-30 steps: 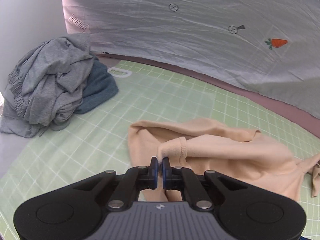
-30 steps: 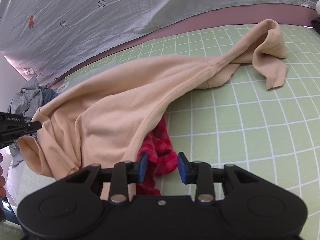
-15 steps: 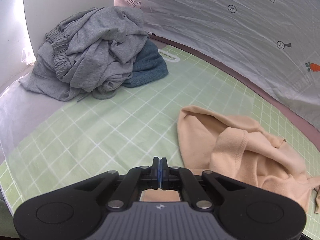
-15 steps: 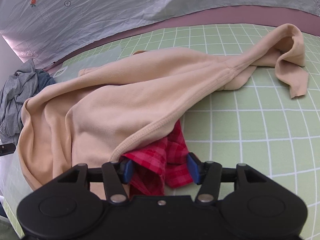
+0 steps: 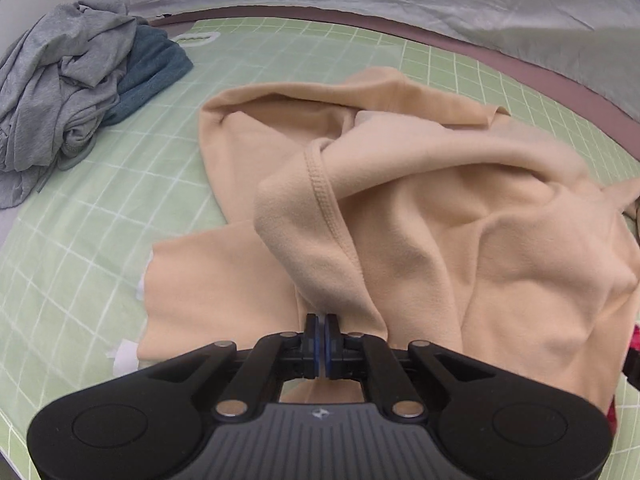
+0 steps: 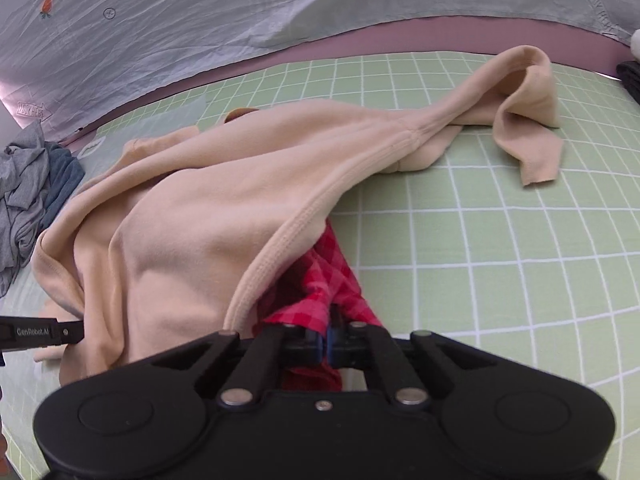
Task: Fold clothes
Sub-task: 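Grasp the red checked shirt with the right gripper while the left gripper holds the beige shirt, then carry the red checked shirt to the clothes heap and release it with the right gripper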
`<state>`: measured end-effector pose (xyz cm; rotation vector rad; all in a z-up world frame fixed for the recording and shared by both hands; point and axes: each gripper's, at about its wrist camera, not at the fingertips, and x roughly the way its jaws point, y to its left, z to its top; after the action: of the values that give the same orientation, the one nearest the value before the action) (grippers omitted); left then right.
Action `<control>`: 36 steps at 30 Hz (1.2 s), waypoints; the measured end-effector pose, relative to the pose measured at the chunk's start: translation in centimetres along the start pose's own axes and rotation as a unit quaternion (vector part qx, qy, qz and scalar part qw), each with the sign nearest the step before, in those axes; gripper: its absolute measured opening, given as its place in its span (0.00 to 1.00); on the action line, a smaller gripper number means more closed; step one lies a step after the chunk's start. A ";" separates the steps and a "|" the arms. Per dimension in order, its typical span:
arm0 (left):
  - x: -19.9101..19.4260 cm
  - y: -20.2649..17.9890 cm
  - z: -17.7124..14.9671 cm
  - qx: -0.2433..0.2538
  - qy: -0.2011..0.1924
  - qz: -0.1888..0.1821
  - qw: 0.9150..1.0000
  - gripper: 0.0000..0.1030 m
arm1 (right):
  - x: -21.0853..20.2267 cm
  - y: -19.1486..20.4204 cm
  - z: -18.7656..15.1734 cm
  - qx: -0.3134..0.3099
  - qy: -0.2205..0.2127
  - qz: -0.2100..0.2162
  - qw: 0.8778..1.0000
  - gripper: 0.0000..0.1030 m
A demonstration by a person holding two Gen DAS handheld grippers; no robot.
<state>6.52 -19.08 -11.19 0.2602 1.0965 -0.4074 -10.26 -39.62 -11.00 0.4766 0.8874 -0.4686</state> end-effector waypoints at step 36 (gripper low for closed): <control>-0.2 0.5 0.0 -0.008 0.012 0.011 1.000 0.06 | 3.1 -4.9 1.1 -0.046 -0.049 -0.097 0.993 0.61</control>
<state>6.61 -18.62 -10.99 0.2629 1.1190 -0.3765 -10.62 -44.73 -13.93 0.2822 0.8590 -0.6211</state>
